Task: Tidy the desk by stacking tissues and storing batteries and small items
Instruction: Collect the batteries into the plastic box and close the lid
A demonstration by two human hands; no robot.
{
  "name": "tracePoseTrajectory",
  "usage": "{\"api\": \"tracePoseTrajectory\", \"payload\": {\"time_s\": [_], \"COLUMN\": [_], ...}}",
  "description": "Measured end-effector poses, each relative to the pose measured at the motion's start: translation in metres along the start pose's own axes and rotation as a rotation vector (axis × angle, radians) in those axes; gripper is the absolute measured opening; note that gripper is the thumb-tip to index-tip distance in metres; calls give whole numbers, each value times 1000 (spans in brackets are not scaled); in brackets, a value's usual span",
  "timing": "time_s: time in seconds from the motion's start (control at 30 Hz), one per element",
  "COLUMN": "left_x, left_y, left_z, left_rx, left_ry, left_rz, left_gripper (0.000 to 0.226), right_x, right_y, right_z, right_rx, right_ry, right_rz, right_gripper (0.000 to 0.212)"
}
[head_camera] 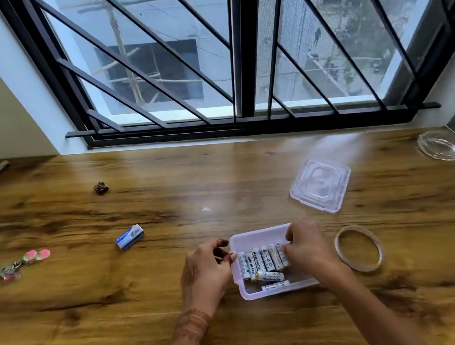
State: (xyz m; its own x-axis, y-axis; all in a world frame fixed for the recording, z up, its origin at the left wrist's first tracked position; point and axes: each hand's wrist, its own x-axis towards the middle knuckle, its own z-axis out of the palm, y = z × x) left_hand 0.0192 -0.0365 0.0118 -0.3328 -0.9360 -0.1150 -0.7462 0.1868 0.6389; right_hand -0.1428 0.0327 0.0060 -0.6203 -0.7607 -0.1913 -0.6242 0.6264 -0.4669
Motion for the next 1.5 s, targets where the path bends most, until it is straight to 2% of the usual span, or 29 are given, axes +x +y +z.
{"api": "tracePoseTrajectory", "payload": {"time_s": [0.23, 0.47, 0.67, 0.8, 0.93, 1.1, 1.23, 1.4, 1.5], "left_x": [-4, 11, 40, 78, 122, 190, 229, 245, 247], "left_y": [-7, -33, -71, -122, -172, -252, -301, -340, -347], "left_z": [-5, -43, -96, -151, -202, -250, -268, -270, -270], "left_rx": [-14, -37, -81, -74, -28, 158, 257, 377, 374], "left_ry": [6, 72, 175, 241, 322, 292, 209, 124, 137], "left_rz": [50, -18, -101, -140, -172, -247, -263, -175, -164], "left_gripper": [36, 34, 28, 23, 29, 41, 57, 72, 77], "right_x": [-8, 5, 30, 56, 84, 131, 171, 214, 231], "right_y": [-22, -101, -192, -285, -369, -465, -528, -586, -607], "right_z": [-6, 8, 45, 85, 125, 185, 229, 275, 294], "right_rx": [3, 143, 142, 57, -2, -88, -165, -348, -474], "right_ry": [106, 148, 9, -95, -190, -258, -268, -216, -178], "right_rz": [-116, -304, -468, -613, -743, -798, -842, -946, -1001], "right_gripper": [17, 22, 17, 18, 24, 32, 31, 54, 55]}}
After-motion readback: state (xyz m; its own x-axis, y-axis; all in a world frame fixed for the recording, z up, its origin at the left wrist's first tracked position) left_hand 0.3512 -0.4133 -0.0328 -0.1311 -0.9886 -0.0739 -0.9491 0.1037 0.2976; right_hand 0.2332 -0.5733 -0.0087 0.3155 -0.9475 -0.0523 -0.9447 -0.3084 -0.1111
